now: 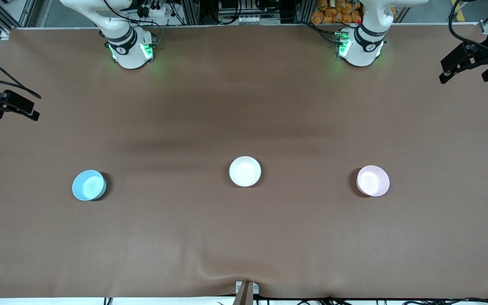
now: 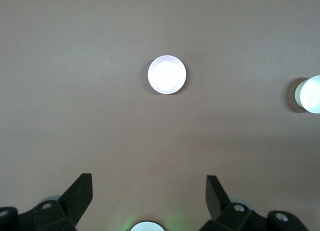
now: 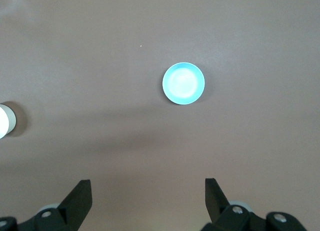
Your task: Stack pink and blue bowls on white bowl
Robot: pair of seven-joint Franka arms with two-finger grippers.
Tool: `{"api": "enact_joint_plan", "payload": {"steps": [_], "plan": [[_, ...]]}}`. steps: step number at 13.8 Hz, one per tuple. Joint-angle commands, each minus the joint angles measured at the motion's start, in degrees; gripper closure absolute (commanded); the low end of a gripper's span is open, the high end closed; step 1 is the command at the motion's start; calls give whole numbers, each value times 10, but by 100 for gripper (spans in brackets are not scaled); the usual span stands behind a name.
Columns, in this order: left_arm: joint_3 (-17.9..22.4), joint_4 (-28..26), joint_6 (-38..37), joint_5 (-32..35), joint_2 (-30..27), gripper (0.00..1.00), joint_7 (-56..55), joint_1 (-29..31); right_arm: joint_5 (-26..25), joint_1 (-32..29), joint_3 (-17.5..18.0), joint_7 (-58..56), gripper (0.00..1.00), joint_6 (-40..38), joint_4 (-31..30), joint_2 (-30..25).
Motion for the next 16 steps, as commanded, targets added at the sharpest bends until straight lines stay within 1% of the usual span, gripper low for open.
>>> {"api": "enact_joint_plan", "payload": {"steps": [1,2,4,6,9,12,16], "plan": [[-3,18,-10,10,9,0,3,2,7,-2,1,2,0,-1,0,-2],[-2,18,-10,9,10,0,7,3,7,-2,1,2,0,-1,1,-3],[3,42,-9,7,23,0,6,3,7,-2,1,2,0,-1,0,-3],[5,43,-9,4,26,0,9,3,7,-2,1,2,0,-1,1,-3],[12,29,-11,-26,28,0,12,5,7,-2,1,2,0,-2,0,-3],[12,16,-11,-25,25,0,10,6,7,-2,1,2,0,-2,0,-3],[7,15,-9,-18,26,0,-2,5,7,-2,1,2,0,-2,0,-3]]}}
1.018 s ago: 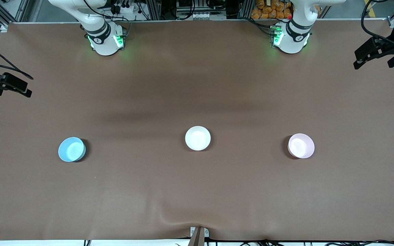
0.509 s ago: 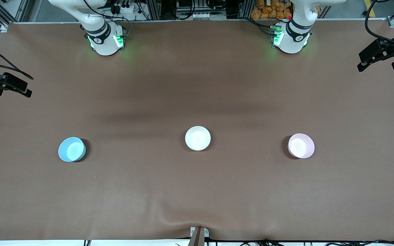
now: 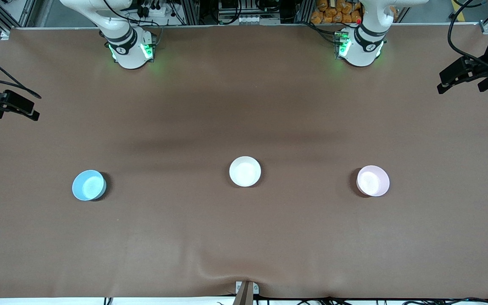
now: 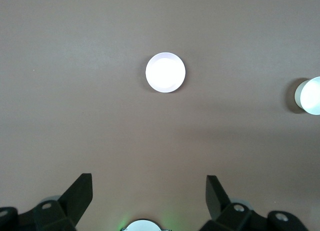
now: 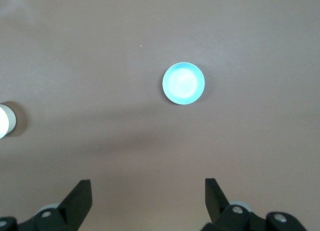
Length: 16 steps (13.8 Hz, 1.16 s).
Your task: Stack pink and blue bowls on white bowl
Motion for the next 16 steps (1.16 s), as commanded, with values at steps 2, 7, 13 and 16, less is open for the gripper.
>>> {"api": "enact_joint_plan", "payload": {"steps": [2,7,13,16], "plan": [[-4,-4,-1,-3,-4,0,-1,4,7,-2,1,2,0,-2,0,-3],[-4,-69,71,-2,-20,0,5,4,7,-1,1,2,0,-2,0,-3],[-5,-181,196,-2,-30,0,6,13,7,-2,1,2,0,-2,0,-3],[-6,-221,242,-2,-29,0,6,11,7,-1,1,2,0,-3,0,-2]]}}
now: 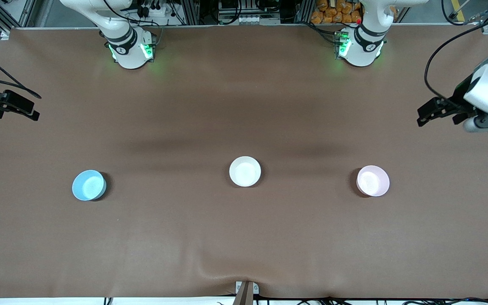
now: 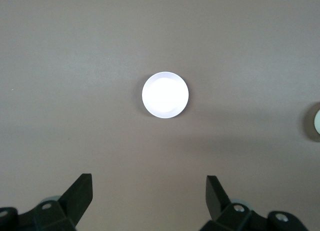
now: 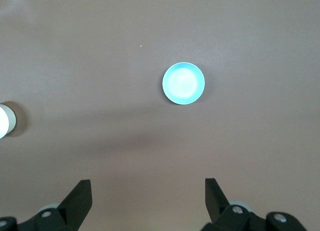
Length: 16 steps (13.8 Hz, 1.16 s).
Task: Stack pink and blue bowls on white bowl
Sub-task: 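Move the left gripper down over the pale pink bowl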
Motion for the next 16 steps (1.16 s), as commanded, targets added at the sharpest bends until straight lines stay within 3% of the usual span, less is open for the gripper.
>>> {"api": "enact_joint_plan", "payload": {"steps": [1,6,16], "plan": [[-5,-58,51,-2,-25,0,5,4,7,-2,1,2,0,-2,1,-3],[-7,-141,155,-2,-13,0,12,17,7,-2,1,3,0,-3,1,-2],[-7,-182,291,-2,89,0,19,28,7,-2,1,3,0,-3,1,-2]]}}
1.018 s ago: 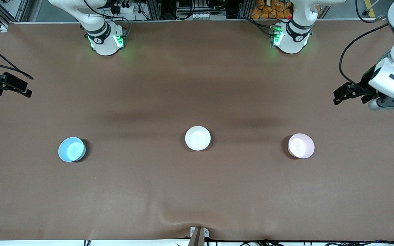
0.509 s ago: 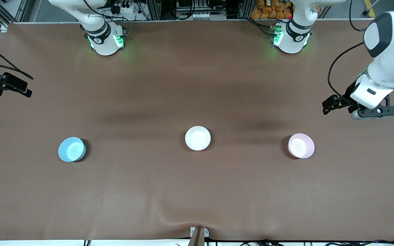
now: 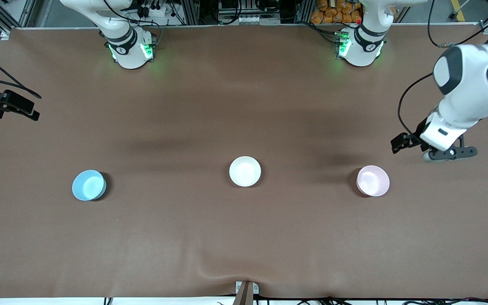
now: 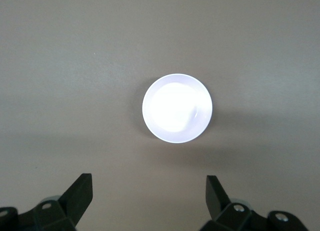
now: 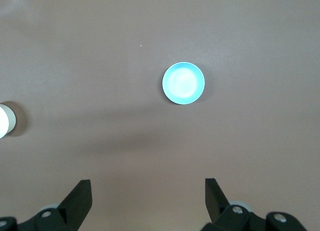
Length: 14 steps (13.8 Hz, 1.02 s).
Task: Stack pink and blue bowls on white bowl
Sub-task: 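Move the left gripper down over the pale pink bowl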
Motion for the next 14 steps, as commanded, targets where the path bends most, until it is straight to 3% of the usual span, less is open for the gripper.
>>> {"api": "enact_joint_plan", "payload": {"steps": [1,9,14], "plan": [[-6,-1,46,-2,40,0,15,11,7,-2,2,3,0,-2,1,-2],[-6,4,139,-2,140,11,29,37,7,-2,2,3,0,-3,1,-3],[-6,3,182,-2,176,29,30,38,7,-2,2,3,0,-2,1,-3]]}}
